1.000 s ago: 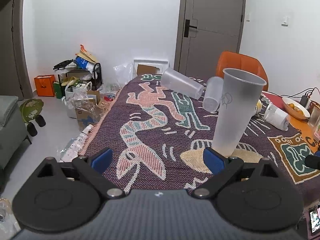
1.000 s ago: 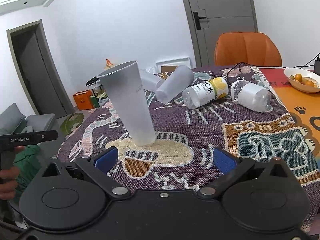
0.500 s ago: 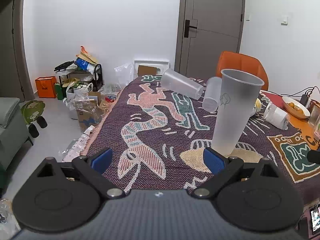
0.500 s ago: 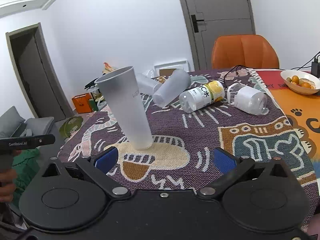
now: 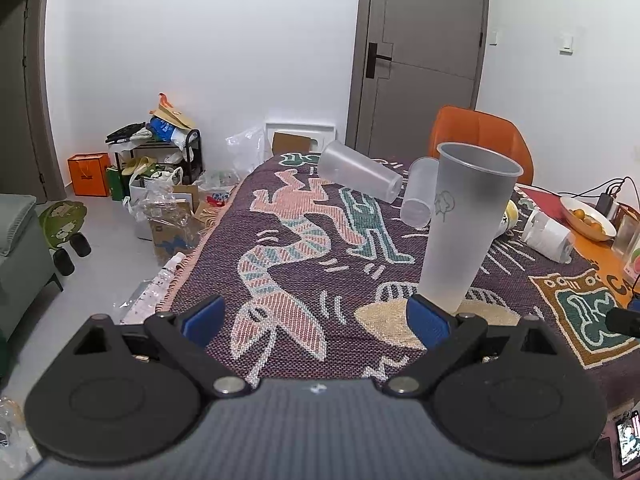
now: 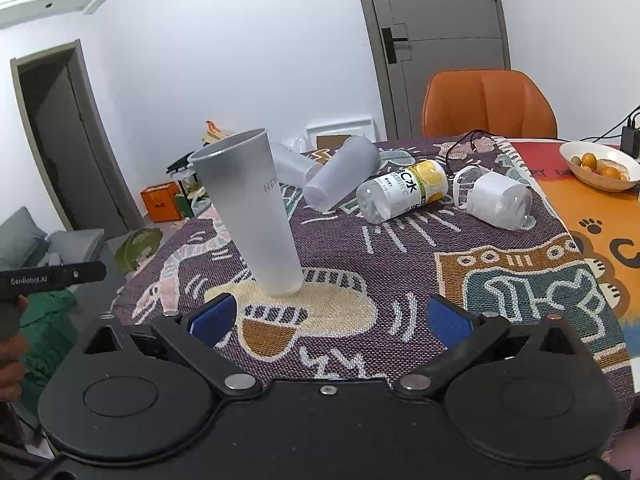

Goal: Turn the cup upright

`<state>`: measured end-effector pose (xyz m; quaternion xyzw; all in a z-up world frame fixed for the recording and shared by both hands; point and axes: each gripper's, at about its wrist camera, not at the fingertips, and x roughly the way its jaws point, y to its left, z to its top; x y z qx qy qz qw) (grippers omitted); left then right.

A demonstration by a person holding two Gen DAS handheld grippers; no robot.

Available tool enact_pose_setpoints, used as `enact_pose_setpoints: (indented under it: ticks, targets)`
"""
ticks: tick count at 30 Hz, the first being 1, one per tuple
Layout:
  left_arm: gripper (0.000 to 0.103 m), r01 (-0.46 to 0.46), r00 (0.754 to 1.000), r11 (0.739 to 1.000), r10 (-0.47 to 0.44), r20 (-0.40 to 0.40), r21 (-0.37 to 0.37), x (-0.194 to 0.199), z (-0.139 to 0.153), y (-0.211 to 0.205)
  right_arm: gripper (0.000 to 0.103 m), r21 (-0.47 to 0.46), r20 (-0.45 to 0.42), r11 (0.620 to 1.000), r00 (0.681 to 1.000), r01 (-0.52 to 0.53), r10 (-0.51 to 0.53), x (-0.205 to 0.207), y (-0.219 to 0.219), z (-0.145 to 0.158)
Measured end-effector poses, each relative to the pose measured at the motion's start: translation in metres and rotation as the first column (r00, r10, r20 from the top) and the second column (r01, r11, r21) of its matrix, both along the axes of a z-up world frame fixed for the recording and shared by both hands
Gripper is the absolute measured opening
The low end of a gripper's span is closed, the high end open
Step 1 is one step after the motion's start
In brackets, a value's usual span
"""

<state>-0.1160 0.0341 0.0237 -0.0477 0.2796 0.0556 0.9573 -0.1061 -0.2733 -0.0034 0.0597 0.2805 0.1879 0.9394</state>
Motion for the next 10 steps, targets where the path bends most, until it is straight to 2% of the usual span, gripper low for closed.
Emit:
enact_pose_setpoints:
  ticks: [2, 6, 10]
  targets:
    - [0.096, -0.004, 1.0, 1.0, 0.004, -0.002, -0.005, 0.001, 0.0, 0.002, 0.103, -0.003, 0.004, 1.0, 1.0, 0.0, 0.0, -0.001, -0.001, 0.001]
    - [0.096, -0.011, 1.0, 1.0, 0.011, -0.003, -0.019, 0.003, -0.001, 0.003, 0.103, 0.079, -0.025, 0.997, 0.999, -0.019, 0.021, 0.002, -0.008, 0.002]
    - [0.096, -0.023, 1.0, 1.0, 0.023, -0.015, -0.015, 0.011, -0.005, 0.001, 0.103, 0.063, -0.024, 0.997, 0.999, -0.032, 0.034, 0.002, -0.002, 0.002]
